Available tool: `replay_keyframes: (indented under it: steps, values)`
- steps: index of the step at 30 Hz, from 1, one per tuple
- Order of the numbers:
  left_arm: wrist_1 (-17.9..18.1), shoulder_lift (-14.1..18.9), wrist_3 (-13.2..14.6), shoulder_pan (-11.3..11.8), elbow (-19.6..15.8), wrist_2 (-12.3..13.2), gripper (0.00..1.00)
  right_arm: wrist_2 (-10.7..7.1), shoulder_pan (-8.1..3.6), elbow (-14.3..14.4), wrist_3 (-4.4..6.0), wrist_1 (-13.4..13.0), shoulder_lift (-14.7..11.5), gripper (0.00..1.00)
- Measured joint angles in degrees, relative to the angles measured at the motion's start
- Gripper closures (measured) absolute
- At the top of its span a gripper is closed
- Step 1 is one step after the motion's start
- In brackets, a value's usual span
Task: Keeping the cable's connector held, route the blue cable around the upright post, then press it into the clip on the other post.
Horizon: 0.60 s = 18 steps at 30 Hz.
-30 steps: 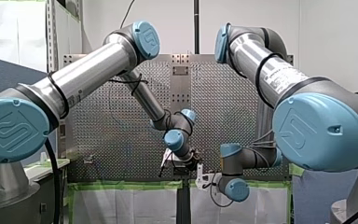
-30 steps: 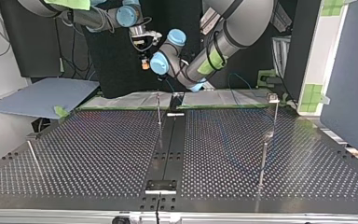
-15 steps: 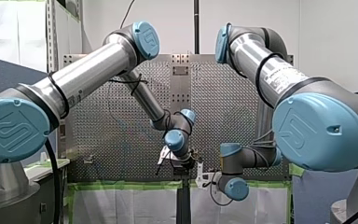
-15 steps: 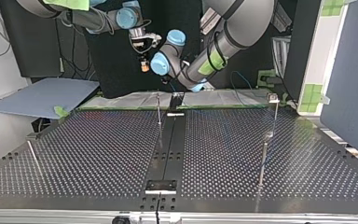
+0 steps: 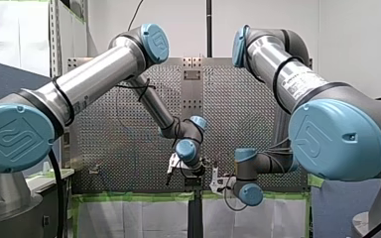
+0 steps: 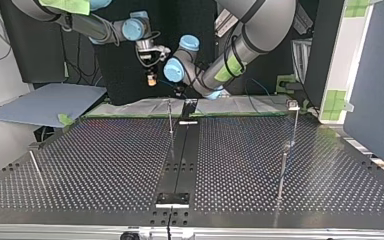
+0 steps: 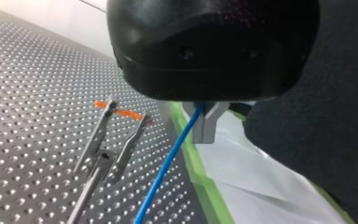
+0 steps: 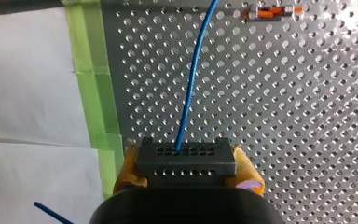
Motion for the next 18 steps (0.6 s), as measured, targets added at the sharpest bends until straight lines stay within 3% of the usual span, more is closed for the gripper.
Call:
replay_keyframes:
  steps: [9, 18]
  values:
    - [1.8, 0.0, 0.4, 0.9, 0.0, -1.5, 0.99, -1.53, -1.65, -1.5, 0.43, 1.1, 0.0, 1.00]
    - [2.1, 0.0, 1.5, 1.7, 0.0, -1.1, 0.99, -2.41, -3.25, -2.6, 0.46, 1.6, 0.0, 1.00]
